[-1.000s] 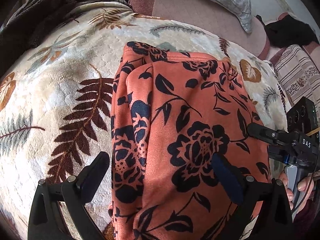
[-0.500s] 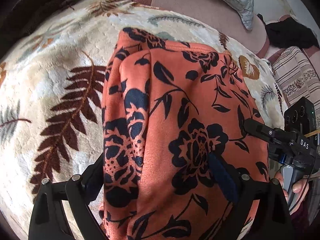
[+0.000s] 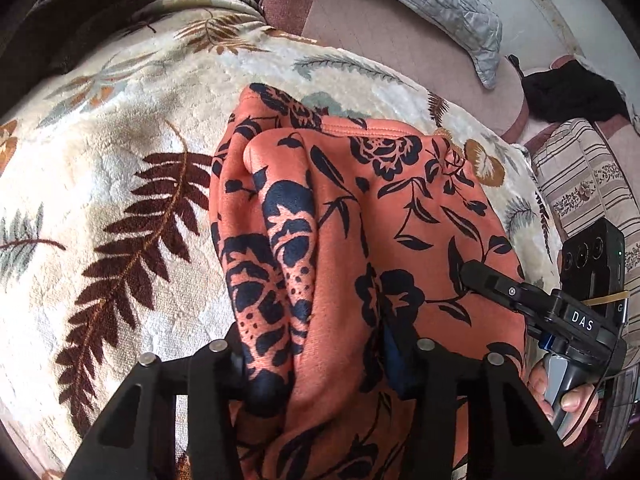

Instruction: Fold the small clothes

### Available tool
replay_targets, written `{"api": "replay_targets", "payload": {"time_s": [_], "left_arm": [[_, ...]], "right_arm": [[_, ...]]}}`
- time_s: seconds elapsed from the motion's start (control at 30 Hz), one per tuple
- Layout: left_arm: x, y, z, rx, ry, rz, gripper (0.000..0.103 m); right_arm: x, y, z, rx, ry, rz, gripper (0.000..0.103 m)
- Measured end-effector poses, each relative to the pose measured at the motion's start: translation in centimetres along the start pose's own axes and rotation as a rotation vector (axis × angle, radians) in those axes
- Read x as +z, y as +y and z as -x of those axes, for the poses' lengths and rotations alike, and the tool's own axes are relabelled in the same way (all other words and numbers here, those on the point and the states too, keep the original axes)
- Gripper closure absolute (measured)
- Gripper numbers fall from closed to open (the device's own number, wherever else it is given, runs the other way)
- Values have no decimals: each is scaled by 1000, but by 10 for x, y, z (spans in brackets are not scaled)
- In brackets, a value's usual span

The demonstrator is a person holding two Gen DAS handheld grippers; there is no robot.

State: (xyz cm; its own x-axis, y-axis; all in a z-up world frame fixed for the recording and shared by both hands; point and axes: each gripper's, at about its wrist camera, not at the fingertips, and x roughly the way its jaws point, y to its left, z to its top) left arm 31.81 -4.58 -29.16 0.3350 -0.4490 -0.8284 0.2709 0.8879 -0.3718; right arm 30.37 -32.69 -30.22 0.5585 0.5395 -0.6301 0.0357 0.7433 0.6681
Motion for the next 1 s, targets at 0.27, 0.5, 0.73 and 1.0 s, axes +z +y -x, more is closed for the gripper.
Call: {"api": "replay_targets", "payload": {"time_s": [0.27,0.5,0.73,1.0], "left_arm": [[-7,-29,26,30,-68,-43,60],[-17,-77,46,47,-125,-96,60],[-33,-130,50,95,-166,-183,60],[-42,-150,26,199,-149,-239,60]], "right_arm": [[-1,18,27,-21,-72,95,59],[-7,12,73,-4,-141,140,59],[-21,-3,122,2,-211,164,59],[-23,-18,126,-26,-191,158,59]]}}
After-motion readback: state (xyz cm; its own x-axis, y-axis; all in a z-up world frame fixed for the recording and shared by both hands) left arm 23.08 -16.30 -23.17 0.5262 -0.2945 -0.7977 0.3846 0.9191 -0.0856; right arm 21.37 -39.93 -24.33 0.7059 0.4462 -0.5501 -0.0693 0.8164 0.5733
